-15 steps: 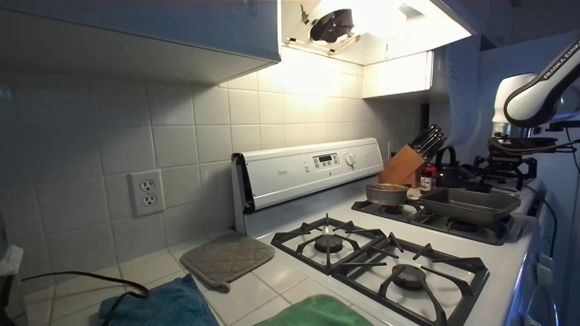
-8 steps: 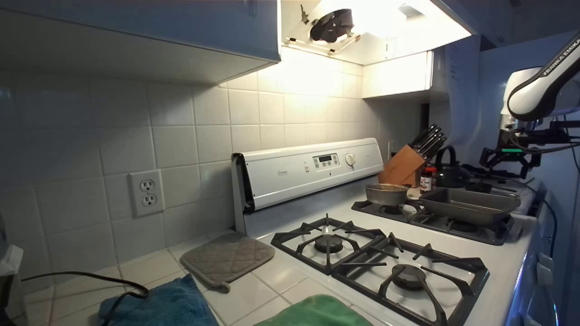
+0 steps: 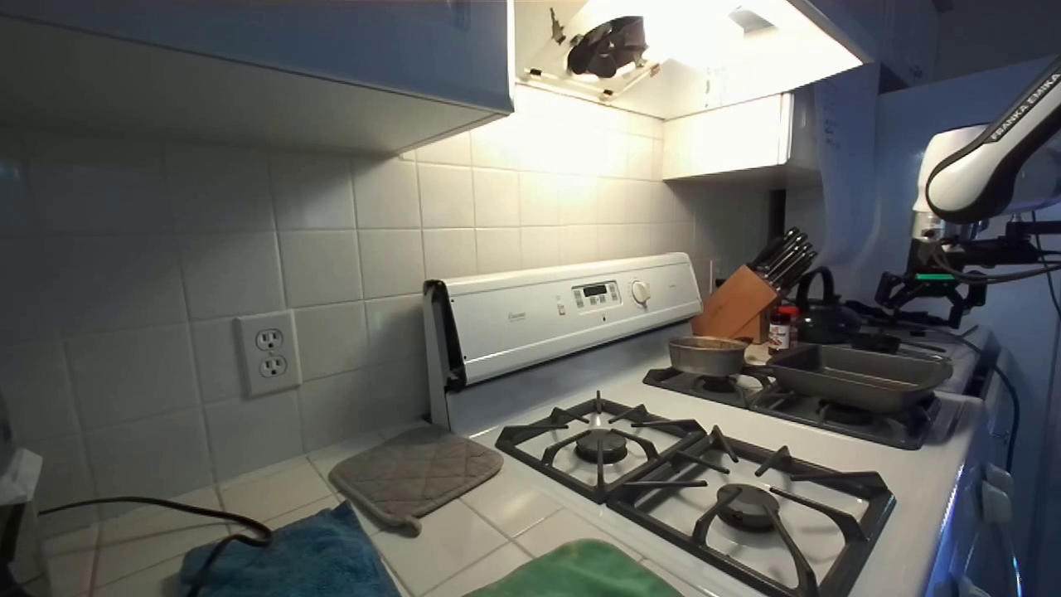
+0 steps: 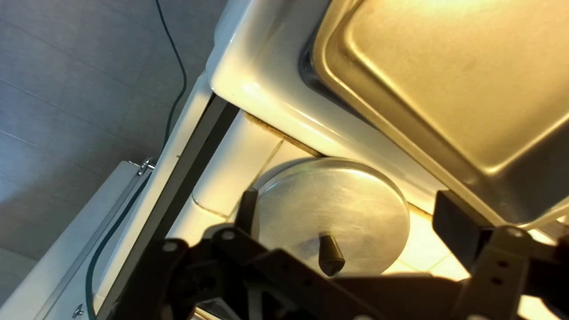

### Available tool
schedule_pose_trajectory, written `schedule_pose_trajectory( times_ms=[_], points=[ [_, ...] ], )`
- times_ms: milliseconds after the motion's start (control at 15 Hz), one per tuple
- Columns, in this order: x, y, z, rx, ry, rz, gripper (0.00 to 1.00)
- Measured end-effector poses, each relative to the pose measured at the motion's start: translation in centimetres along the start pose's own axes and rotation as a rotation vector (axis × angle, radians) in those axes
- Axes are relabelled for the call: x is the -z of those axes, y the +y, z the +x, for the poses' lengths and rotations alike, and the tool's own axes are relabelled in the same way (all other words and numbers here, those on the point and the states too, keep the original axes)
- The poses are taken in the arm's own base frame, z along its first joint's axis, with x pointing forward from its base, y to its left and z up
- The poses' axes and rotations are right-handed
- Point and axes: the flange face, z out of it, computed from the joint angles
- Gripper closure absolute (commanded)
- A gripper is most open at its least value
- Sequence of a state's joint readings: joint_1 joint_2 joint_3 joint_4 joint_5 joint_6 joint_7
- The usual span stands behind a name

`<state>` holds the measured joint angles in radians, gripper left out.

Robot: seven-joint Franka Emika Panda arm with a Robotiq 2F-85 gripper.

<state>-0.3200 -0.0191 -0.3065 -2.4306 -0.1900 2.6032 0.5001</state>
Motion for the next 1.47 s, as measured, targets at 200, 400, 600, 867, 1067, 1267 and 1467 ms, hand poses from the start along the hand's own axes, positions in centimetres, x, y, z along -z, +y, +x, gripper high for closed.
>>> schedule_pose_trajectory(
  times_ms=[200,400,600,867,1067,1267,1467],
  points=[
    [0.2,-2.6,-1.0,0.078,0.005,0.013,0.0],
    [0.2,-4.3,-1.6,0.145,0.014,0.024,0.0],
    [0.0,-4.3,-1.5,0.174,0.024,0.018,0.0],
    [-0.7,-2.7,0.2,0.142,0.052,0.012,0.0],
    [-1.4,-1.6,1.5,0.111,0.075,0.01,0.0],
    [-2.3,-1.3,2.5,0.098,0.092,0.004,0.0],
    [-2.9,-0.9,3.8,0.088,0.115,-0.003,0.0]
  ],
)
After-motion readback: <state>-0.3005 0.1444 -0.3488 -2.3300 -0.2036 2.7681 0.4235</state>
